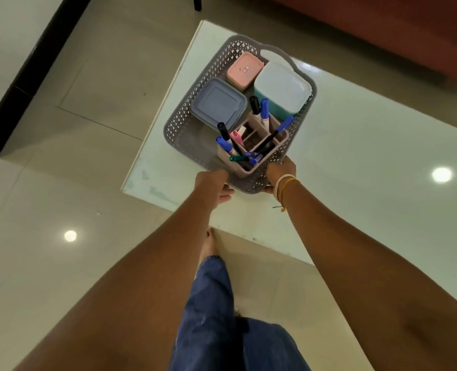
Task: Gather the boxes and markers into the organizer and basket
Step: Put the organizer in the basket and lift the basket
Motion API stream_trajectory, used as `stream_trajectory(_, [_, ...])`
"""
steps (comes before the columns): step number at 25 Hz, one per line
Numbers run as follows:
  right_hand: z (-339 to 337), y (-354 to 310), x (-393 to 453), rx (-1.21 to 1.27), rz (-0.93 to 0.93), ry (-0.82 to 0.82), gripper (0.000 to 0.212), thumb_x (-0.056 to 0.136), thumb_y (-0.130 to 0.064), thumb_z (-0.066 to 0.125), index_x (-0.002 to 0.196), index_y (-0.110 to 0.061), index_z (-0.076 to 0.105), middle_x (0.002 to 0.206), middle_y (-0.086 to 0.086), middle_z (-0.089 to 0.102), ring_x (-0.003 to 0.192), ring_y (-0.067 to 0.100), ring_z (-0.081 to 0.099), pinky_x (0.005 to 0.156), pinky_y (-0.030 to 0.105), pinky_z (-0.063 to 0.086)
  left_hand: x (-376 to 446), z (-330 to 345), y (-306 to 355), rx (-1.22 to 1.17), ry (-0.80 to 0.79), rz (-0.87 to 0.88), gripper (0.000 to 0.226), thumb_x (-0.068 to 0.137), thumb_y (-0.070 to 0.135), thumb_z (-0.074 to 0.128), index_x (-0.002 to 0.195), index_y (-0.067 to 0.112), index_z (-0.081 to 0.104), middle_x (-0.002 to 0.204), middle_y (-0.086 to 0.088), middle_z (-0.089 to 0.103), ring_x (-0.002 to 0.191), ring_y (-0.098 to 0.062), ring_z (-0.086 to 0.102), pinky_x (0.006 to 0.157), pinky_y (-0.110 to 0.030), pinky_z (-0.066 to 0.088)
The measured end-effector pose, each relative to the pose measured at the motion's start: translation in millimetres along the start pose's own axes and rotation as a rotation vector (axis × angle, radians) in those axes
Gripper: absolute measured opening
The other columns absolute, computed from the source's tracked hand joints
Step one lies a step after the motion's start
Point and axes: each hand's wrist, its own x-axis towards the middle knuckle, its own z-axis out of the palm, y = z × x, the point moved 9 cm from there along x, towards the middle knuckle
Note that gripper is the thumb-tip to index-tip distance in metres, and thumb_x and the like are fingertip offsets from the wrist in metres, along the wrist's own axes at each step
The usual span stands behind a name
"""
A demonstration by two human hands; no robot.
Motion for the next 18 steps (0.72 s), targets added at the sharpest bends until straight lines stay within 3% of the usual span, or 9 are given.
stream_trajectory(3, [-16.3, 31.8, -18.7, -0.077, -0.027, -0.035, 0.024, 0.092, -0.012, 0.053, 0.115, -0.015, 0.06, 0.106, 0.014, 0.069, 0.092, 0.036, 0.069, 0.074, 0.057, 0.059, -2.8, -31.7, -31.0, -0.125, 0.073, 0.035, 0.026, 0.094, 0.003, 0.051, 0.119, 0.005, 0.045, 0.087, -0.018, 0.06, 0.081, -0.032, 0.065, 0.074, -0.039, 0.054])
stream_trajectory(7, [-38.4, 88.4, -43.7, -0.238, -0.088, -0.015, 0.027, 0.083, -0.01, 0.054, 0.109, -0.011, 0.061, 0.107, 0.018, 0.069, 0.093, 0.041, 0.067, 0.077, 0.056, 0.058, -14.3, -53.0, -111.6, -0.061, 0.036, -0.021, 0.035, 0.095, -0.005, 0.041, 0.13, -0.001, 0.047, 0.081, -0.016, 0.062, 0.073, -0.027, 0.065, 0.071, -0.037, 0.053])
stream_trajectory(13, [-57.9, 159.6, -78.2, -0.319, -0.156, 0.04, 0.031, 0.08, -0.012, 0.056, 0.109, -0.009, 0.064, 0.109, 0.017, 0.069, 0.097, 0.041, 0.066, 0.084, 0.054, 0.056, -24.5, -76.0, -198.9, -0.057, 0.041, -0.021, 0.036, 0.094, -0.006, 0.042, 0.129, 0.0, 0.05, 0.083, -0.017, 0.068, 0.069, -0.024, 0.068, 0.038, -0.028, 0.053])
stream_trajectory(18, [-64.3, 217.8, -116.0, -0.281, -0.162, 0.083, 0.029, 0.082, -0.013, 0.059, 0.111, -0.009, 0.064, 0.111, 0.017, 0.069, 0.1, 0.041, 0.066, 0.086, 0.054, 0.055, -45.8, -98.0, -241.8, -0.013, -0.013, 0.034, 0.03, 0.096, -0.003, 0.041, 0.122, -0.001, 0.055, 0.084, -0.012, 0.069, 0.071, -0.019, 0.069, 0.043, -0.025, 0.055])
